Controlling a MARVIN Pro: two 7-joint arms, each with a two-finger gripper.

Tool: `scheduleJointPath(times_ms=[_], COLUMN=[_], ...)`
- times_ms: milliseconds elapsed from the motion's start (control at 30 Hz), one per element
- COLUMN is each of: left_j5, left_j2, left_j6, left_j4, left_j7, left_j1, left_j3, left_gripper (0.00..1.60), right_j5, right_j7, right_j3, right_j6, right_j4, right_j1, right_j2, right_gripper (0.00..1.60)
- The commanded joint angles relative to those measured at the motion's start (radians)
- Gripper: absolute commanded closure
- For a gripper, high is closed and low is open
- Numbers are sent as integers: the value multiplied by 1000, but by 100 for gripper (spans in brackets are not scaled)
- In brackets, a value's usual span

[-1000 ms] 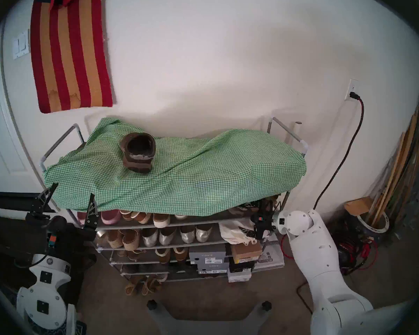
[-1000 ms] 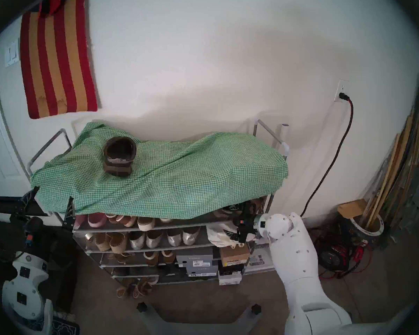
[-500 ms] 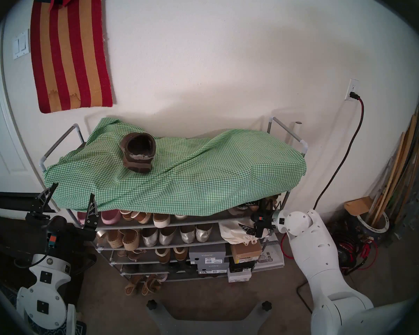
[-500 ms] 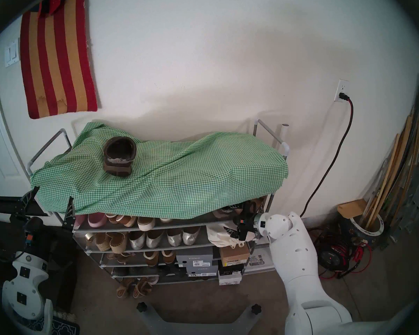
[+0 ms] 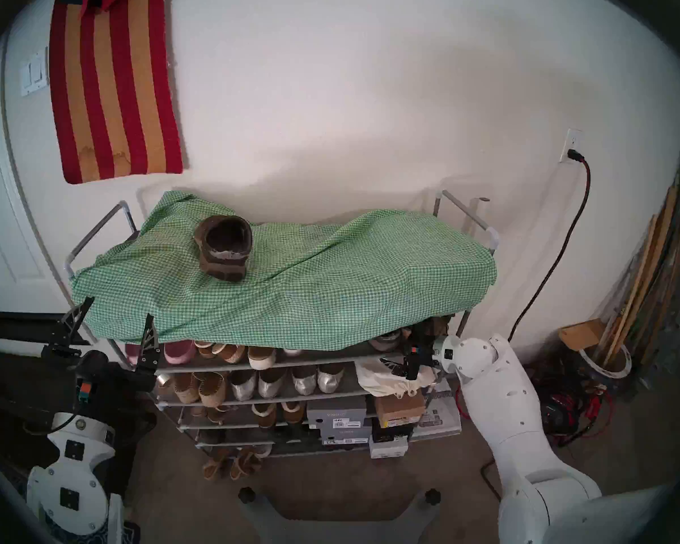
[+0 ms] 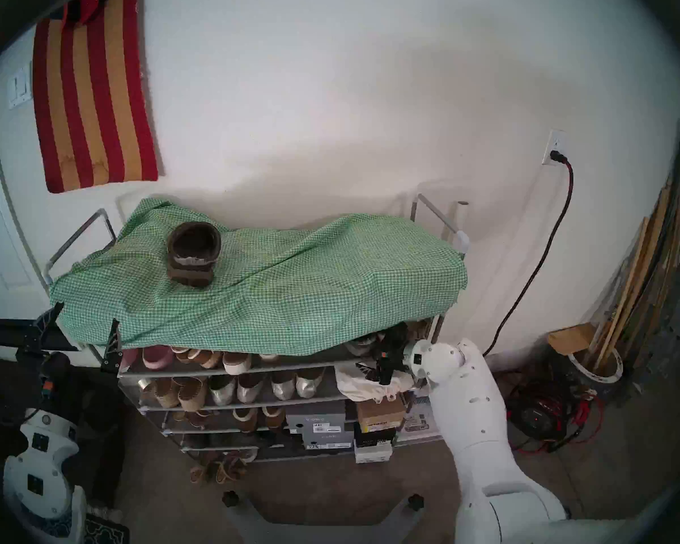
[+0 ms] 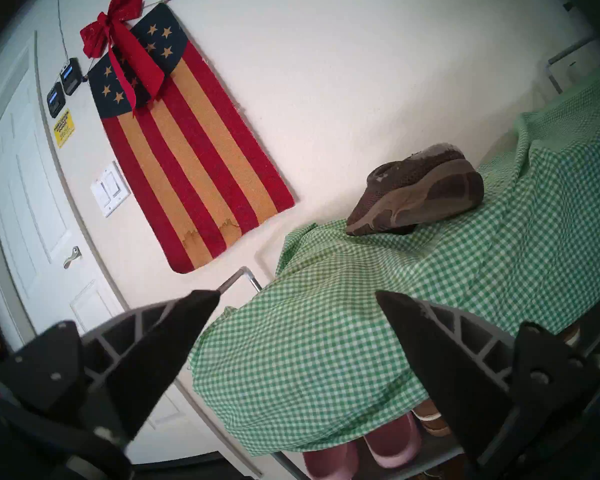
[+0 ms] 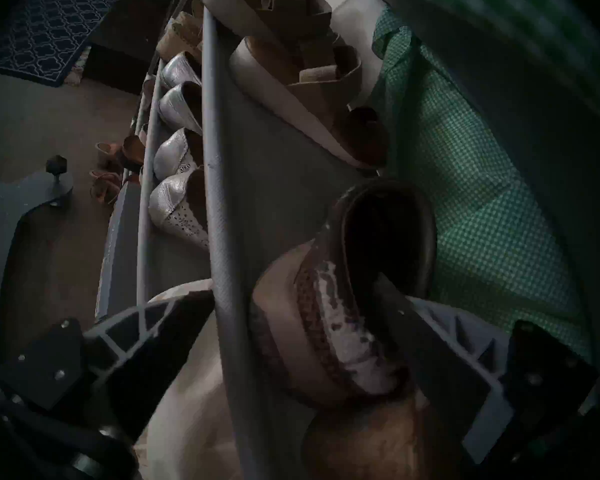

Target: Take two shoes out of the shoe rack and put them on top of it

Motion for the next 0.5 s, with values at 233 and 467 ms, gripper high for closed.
scheduleJointPath(times_ms=[233, 467], left_j5=[3, 3], left_j2=[1, 1], left_j6=[2, 2], left_j4=[-9, -9], left_j7=[-1, -2], left_j1=[0, -1], left_j3=[-2, -2], left_gripper=[0, 0], right_j5=[2, 10], right_j7=[-8, 6], right_j3=[-11, -1], right_j6=[0, -1], right_j4=[12, -26], right_j1=[26, 2], right_j2=[-32, -28], right_gripper=[160, 160])
